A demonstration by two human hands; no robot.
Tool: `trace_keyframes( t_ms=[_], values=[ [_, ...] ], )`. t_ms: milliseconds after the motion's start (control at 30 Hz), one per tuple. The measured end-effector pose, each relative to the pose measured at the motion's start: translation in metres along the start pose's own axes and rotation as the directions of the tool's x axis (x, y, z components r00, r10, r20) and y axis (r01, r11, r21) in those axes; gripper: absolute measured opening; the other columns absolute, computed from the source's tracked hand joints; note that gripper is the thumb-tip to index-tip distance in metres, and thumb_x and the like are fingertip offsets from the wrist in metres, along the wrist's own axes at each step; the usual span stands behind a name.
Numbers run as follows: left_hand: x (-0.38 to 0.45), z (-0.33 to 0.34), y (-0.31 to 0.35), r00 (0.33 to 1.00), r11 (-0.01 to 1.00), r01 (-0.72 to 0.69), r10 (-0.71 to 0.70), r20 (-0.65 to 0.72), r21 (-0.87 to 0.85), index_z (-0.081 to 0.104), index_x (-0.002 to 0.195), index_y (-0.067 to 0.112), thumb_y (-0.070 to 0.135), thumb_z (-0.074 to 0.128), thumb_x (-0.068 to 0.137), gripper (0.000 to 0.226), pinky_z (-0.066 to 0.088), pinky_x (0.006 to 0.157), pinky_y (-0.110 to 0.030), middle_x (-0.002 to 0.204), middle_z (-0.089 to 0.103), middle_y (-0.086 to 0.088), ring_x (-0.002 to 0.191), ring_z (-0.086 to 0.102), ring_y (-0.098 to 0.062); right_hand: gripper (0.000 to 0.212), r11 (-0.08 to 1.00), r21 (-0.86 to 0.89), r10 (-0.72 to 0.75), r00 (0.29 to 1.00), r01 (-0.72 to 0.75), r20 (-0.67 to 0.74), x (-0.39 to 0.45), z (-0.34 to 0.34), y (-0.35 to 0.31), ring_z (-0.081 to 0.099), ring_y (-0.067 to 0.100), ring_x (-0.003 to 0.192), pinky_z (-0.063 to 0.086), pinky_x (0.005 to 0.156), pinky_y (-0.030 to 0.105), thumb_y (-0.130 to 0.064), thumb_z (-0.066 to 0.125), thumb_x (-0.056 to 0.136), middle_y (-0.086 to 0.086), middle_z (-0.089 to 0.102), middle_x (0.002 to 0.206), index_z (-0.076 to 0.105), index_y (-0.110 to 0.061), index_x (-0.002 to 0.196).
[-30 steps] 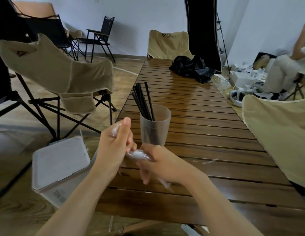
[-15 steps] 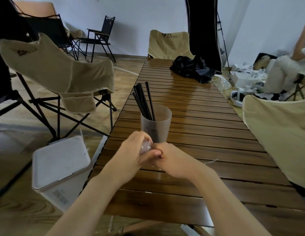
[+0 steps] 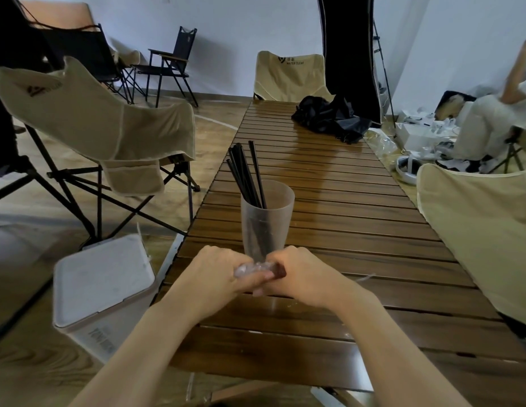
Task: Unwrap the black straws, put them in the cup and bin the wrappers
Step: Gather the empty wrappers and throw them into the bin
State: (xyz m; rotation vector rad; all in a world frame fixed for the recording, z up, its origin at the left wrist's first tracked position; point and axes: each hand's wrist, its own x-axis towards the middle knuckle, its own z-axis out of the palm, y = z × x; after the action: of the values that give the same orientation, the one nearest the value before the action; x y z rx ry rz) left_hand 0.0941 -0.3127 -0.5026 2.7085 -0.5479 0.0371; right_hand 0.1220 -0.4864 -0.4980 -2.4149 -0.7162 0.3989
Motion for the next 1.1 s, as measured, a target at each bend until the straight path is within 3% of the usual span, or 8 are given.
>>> trace_keyframes(
  t_ms=[67,167,333,500,600,733,933,1100],
  values=[
    [-0.001,-0.001,-0.001,0.998,0.999,0.043,-0.043,-0.035,-0.020,0.043,0.065,0.032,0.057,0.026,0.094,0.042,0.029,0.059,-0.016,0.068,0.047,0.008,0.068,0.046,-0.007,0.018,1.000,0.019,-0.005,1.000,0.006,-0.025,0.000,-0.002,0.002,0.062,0.007,0.085,0.051,0.079,0.024,-0.030,0.059,0.091,-0.005,0.065,0.096,0.063,-0.020,0.105],
    [-0.002,0.003,-0.007,0.967,0.940,0.146,-0.201,-0.156,-0.308,0.048,0.067,0.029,0.040,0.044,0.098,0.034,0.030,0.058,-0.015,0.074,0.049,0.008,0.066,0.047,-0.006,0.010,0.997,0.070,-0.011,0.999,0.013,-0.036,-0.002,-0.001,0.001,0.057,-0.001,0.064,0.044,0.059,0.016,-0.035,0.052,0.094,-0.008,0.062,0.078,0.060,-0.029,0.092],
    [0.002,0.007,-0.006,0.888,0.656,0.261,-0.452,-0.091,-0.708,0.063,0.083,0.017,0.027,0.050,0.098,0.022,0.047,0.053,-0.013,0.071,0.066,0.001,0.057,0.063,-0.005,0.005,1.000,0.014,0.009,0.999,-0.008,-0.036,0.001,0.003,0.003,0.057,0.001,0.071,0.041,0.063,0.015,-0.036,0.055,0.093,-0.013,0.058,0.079,0.055,-0.031,0.091],
    [-0.002,0.018,-0.019,0.871,0.700,0.283,-0.474,-0.130,-0.655,0.060,0.073,0.016,0.027,0.052,0.096,0.027,0.041,0.048,-0.021,0.056,0.056,0.002,0.047,0.049,-0.005,0.012,0.999,-0.031,0.033,0.998,-0.034,-0.051,0.001,0.003,0.007,0.061,0.006,0.073,0.053,0.069,0.026,-0.034,0.055,0.092,-0.007,0.063,0.083,0.060,-0.023,0.093],
    [-0.001,0.022,-0.017,0.867,0.683,0.311,-0.488,-0.096,-0.661,0.054,0.093,0.019,0.025,0.053,0.095,0.007,0.039,0.046,-0.019,0.066,0.057,0.002,0.049,0.049,-0.005,0.010,0.999,-0.041,0.017,0.998,-0.020,-0.059,0.004,0.003,0.004,0.060,0.004,0.071,0.048,0.063,0.020,-0.031,0.053,0.094,-0.008,0.062,0.080,0.061,-0.024,0.092],
    [-0.008,0.024,-0.014,0.876,0.676,0.254,-0.463,-0.131,-0.691,0.043,0.124,0.037,0.024,0.048,0.097,0.031,0.040,0.045,-0.017,0.071,0.060,0.000,0.050,0.051,-0.002,0.013,1.000,-0.024,0.004,0.998,-0.006,-0.065,0.006,0.006,-0.008,0.059,0.002,0.068,0.045,0.061,0.018,-0.028,0.049,0.096,-0.008,0.061,0.078,0.062,-0.023,0.095],
    [-0.026,0.028,0.002,0.775,0.680,0.294,-0.581,-0.248,-0.672,0.061,0.084,0.026,0.025,0.042,0.098,0.024,0.039,0.051,-0.021,0.065,0.058,0.005,0.053,0.052,-0.005,0.017,0.997,-0.074,-0.027,0.989,0.017,-0.147,0.003,0.007,-0.026,0.061,0.004,0.068,0.056,0.071,0.029,-0.033,0.049,0.096,-0.007,0.063,0.073,0.063,-0.029,0.087],
    [-0.024,0.024,0.005,0.695,0.516,0.173,-0.667,-0.267,-0.839,0.057,0.076,0.017,0.046,0.040,0.094,0.038,0.036,0.052,-0.034,0.057,0.048,0.005,0.051,0.044,-0.011,0.018,0.996,-0.094,-0.021,0.989,0.007,-0.149,0.006,0.013,-0.035,0.062,0.005,0.065,0.057,0.065,0.028,-0.032,0.047,0.097,-0.006,0.064,0.075,0.064,-0.029,0.097]
  ],
)
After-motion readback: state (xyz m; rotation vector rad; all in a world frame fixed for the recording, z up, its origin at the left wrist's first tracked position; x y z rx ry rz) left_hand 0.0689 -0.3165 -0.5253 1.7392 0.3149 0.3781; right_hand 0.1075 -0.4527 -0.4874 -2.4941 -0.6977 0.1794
